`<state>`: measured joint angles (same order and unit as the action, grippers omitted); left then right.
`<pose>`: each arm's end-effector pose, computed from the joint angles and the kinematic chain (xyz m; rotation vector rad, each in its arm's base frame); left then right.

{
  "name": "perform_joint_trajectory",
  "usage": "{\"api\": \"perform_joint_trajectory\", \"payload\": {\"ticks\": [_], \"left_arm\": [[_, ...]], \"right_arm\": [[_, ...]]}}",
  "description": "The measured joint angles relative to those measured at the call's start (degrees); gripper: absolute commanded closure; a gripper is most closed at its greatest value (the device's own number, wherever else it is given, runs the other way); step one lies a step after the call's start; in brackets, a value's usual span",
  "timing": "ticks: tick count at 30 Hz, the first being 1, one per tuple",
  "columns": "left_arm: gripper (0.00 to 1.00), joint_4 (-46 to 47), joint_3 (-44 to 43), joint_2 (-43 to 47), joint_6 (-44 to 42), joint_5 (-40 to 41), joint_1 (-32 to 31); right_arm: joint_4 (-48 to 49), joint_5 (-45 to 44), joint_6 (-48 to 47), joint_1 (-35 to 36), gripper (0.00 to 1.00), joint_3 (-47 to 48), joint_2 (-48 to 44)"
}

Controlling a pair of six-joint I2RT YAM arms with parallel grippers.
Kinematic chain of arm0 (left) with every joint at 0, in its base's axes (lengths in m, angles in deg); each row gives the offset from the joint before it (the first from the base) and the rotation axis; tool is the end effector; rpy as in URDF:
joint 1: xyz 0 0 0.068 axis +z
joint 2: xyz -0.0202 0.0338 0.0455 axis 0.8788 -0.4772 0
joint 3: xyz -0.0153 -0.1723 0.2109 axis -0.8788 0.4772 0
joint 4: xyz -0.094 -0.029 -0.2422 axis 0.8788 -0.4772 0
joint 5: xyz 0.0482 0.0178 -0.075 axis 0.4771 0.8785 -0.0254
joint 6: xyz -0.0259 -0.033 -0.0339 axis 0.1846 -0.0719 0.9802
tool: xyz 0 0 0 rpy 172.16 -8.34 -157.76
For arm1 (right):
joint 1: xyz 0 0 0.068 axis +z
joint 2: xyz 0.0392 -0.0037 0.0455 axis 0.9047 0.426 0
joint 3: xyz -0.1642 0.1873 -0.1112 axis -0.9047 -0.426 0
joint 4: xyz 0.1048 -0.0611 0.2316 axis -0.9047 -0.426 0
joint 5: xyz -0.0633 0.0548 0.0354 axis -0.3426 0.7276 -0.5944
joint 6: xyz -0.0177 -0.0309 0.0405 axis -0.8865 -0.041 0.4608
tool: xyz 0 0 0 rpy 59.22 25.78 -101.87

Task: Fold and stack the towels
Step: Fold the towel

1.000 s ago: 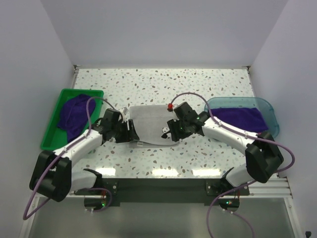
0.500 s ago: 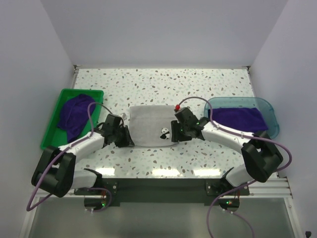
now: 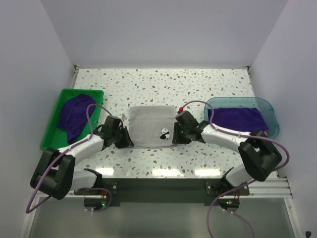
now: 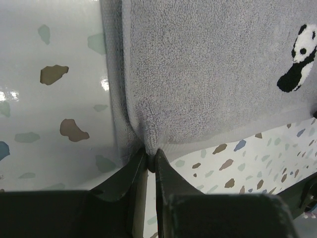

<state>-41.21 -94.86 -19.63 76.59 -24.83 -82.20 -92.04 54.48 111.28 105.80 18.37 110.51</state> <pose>0.1993 -0.0842 0.1442 -0.2859 2.6659 -0.6549 0.2160 0.1875 0.1756 -0.0223 2.6642 0.4905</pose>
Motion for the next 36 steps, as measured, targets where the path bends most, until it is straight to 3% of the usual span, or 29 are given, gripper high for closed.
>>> {"api": "perform_joint_trajectory", "payload": {"ticks": [22,27,31,36], "left_arm": [[0.80,-4.07,-1.01,1.16,-0.07,0.46,0.00],[0.80,-5.25,-2.23,1.18,-0.07,0.46,0.00],[0.83,-5.81,-3.15,1.18,-0.07,0.48,0.00],[0.90,-7.41,-4.52,1.18,-0.28,0.63,0.00]], "right_arm": [[3.06,0.09,4.02,-0.20,0.69,-1.84,0.98],[3.04,0.24,4.28,-0.20,0.81,-1.84,1.46],[2.67,0.22,4.24,-0.20,0.99,-1.77,1.46],[0.50,0.04,3.91,-0.20,1.00,-0.35,1.44]]}}
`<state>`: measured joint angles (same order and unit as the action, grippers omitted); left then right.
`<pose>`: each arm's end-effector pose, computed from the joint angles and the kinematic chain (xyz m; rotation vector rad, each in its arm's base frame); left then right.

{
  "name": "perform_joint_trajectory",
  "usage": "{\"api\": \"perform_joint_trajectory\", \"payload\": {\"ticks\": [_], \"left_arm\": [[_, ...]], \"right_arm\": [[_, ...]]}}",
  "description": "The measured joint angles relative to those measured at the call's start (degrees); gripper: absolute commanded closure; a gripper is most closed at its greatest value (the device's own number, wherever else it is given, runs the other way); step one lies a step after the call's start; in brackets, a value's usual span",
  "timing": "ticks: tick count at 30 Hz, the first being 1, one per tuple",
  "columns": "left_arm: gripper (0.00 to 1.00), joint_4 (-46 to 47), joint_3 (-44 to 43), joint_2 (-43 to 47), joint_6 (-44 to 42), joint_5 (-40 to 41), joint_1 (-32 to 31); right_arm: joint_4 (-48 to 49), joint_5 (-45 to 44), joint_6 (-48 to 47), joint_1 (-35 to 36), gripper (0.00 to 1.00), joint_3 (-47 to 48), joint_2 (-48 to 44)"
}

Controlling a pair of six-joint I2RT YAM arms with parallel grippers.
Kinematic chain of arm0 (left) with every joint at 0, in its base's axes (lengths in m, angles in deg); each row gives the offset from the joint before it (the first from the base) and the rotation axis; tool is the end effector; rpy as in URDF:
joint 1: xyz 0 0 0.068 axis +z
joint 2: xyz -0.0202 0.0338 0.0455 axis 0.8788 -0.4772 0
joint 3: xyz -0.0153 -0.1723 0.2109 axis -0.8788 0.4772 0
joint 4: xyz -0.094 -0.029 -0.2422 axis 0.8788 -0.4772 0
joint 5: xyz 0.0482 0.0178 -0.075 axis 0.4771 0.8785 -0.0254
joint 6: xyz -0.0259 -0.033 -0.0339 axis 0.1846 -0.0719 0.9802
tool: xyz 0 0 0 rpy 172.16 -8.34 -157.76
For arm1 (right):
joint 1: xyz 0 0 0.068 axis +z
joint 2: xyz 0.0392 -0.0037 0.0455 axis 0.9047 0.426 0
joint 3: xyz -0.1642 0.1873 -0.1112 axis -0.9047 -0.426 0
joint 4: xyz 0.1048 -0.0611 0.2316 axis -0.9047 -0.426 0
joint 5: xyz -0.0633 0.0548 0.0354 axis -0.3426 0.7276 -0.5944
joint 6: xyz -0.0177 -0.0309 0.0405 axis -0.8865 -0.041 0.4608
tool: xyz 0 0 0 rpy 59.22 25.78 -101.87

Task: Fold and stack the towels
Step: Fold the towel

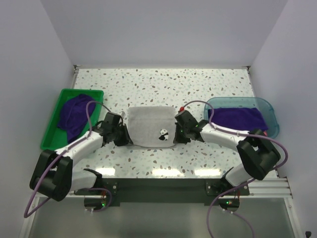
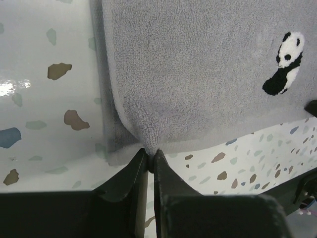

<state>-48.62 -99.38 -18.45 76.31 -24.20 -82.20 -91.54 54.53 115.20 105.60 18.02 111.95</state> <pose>0.2031 -0.0852 0.1628 -0.2914 2.6922 -0.6260 0.2175 0.1874 0.1676 0.0738 2.6921 0.4939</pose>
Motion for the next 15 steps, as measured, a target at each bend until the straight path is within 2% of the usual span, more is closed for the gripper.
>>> {"api": "perform_joint_trajectory", "payload": {"ticks": [8,15], "left_arm": [[0.95,-5.11,-4.72,2.08,-1.11,2.19,0.00],[1.00,-4.52,-0.39,1.95,-1.25,3.08,0.00]], "right_arm": [[-2.47,0.94,-1.20,0.00,1.00,3.54,-1.64],[-0.66,3.30,-1.11,0.00,1.00,1.07,-0.85]]}}
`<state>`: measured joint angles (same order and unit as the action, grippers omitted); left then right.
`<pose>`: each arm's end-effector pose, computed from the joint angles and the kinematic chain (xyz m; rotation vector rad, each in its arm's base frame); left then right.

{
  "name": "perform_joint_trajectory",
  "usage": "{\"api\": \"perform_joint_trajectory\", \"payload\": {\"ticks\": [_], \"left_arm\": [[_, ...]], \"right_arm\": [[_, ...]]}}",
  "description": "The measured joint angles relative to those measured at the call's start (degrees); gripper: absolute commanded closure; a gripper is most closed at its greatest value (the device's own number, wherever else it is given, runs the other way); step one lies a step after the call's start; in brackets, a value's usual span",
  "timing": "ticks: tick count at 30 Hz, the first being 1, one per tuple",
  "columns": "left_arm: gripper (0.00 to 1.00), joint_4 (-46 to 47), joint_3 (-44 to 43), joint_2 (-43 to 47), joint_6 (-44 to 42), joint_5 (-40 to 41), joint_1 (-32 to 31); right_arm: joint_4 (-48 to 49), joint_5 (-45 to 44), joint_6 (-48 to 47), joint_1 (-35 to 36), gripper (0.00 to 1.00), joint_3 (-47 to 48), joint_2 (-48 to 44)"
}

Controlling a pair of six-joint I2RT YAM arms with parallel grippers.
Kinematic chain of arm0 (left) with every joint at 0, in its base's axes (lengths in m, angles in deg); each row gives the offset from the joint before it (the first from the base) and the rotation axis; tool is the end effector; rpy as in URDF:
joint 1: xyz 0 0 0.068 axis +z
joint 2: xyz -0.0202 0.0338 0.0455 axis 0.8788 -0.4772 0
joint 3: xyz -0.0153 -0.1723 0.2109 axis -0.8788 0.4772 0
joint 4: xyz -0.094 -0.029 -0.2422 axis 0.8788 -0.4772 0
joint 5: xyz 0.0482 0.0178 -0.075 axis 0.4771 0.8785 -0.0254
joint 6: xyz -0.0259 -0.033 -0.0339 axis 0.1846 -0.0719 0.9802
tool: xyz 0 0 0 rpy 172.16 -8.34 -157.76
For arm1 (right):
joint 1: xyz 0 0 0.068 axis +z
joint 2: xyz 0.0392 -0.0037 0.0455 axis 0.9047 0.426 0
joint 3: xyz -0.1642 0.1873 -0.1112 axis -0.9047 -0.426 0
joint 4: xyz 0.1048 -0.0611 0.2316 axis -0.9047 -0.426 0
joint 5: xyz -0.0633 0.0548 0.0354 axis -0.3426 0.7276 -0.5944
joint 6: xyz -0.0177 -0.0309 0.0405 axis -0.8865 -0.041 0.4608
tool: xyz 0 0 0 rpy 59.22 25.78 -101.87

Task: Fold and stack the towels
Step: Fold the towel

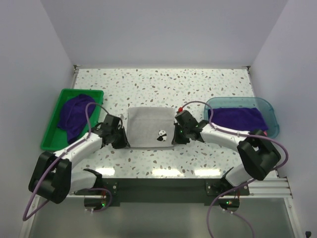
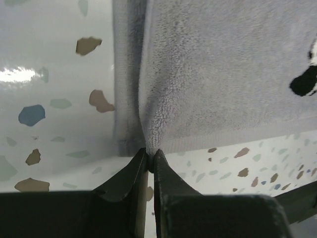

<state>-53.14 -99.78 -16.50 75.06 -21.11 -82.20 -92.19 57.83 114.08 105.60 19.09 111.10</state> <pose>0.1966 -0.0808 0.1669 -0.2893 2.7145 -0.5340 0.2175 0.1902 0.1763 0.0252 2.6966 0.5685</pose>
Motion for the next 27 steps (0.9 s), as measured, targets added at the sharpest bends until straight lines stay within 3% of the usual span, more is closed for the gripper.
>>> {"api": "perform_joint_trajectory", "payload": {"ticks": [8,11,12,15,20,27], "left_arm": [[1.00,2.93,3.04,-1.81,1.18,-0.46,0.00],[1.00,3.19,3.28,-1.46,1.60,-0.42,0.00],[1.00,3.21,3.39,-1.29,1.62,-0.35,0.00],[0.99,2.97,3.50,-0.81,1.62,0.04,0.00],[0.98,1.86,3.54,0.79,1.55,1.33,0.00],[0.97,1.14,3.54,1.01,1.44,1.38,0.00]], "right_arm": [[2.29,1.86,0.24,-0.02,1.00,-2.32,3.50],[2.40,1.90,0.09,-0.02,0.87,-2.40,3.48],[2.45,1.90,-0.07,-0.02,0.77,-2.40,3.43],[1.97,1.86,-1.03,0.02,0.66,-2.36,2.78],[-3.63,-0.83,-5.18,-0.15,0.63,-0.50,-0.13],[-4.09,-2.25,-12.09,-4.55,0.67,11.13,0.72]]}}
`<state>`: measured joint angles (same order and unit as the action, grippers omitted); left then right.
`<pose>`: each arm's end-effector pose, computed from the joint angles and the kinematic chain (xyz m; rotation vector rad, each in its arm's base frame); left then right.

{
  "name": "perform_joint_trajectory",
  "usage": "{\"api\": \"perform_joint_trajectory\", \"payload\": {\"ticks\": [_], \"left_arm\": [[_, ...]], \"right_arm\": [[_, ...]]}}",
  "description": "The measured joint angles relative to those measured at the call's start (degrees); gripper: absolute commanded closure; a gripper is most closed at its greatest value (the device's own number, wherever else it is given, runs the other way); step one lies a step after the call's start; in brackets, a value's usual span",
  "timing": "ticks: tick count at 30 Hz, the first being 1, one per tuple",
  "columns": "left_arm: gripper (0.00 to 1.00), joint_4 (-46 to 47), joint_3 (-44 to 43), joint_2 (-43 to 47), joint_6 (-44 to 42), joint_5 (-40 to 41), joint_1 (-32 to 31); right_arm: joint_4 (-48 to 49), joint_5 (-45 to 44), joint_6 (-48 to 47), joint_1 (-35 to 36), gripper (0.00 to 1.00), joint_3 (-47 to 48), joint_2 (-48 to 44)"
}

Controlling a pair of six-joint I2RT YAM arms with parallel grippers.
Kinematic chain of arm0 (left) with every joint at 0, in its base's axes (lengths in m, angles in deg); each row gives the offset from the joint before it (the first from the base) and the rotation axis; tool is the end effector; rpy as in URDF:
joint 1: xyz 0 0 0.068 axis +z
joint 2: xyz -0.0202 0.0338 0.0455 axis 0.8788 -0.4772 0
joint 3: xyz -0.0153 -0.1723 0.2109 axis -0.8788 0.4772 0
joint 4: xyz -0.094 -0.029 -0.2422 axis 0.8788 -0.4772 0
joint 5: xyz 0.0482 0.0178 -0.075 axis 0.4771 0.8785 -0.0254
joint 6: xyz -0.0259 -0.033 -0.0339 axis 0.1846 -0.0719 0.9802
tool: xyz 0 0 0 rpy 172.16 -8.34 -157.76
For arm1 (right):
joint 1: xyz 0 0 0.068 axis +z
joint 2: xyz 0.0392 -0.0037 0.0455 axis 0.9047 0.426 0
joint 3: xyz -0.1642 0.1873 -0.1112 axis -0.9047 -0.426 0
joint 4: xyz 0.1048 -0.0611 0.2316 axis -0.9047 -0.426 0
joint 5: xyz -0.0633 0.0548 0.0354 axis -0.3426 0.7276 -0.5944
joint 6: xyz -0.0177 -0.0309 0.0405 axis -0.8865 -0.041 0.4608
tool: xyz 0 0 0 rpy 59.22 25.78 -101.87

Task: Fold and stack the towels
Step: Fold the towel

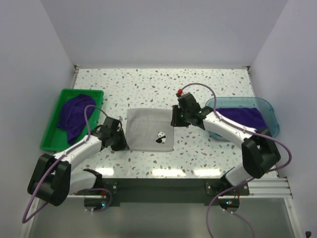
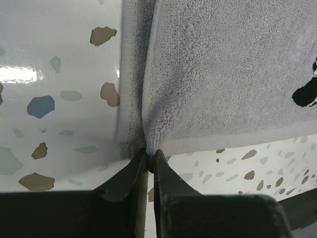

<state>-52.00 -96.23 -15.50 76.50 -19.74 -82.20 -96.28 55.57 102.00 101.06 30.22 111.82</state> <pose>0.1865 -0.0760 0.1536 -0.3369 2.7307 -0.4983 0.2561 0.1884 0.2264 -0.1295 2.5360 0.4998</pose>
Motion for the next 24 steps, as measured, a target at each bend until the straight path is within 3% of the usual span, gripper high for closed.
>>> {"api": "perform_joint_trajectory", "payload": {"ticks": [7,15,24], "left_arm": [[0.97,-0.39,0.00,0.11,-0.48,0.00,0.00],[1.00,-1.90,0.11,0.28,-0.46,0.39,0.00],[0.99,-3.76,-0.09,0.48,2.12,2.05,0.00]], "right_arm": [[6.95,1.09,-3.56,-4.48,0.70,11.08,12.15],[13.03,3.19,-4.26,-5.09,0.72,14.29,25.14],[15.06,3.76,-3.30,-6.99,0.72,14.34,27.12]]}}
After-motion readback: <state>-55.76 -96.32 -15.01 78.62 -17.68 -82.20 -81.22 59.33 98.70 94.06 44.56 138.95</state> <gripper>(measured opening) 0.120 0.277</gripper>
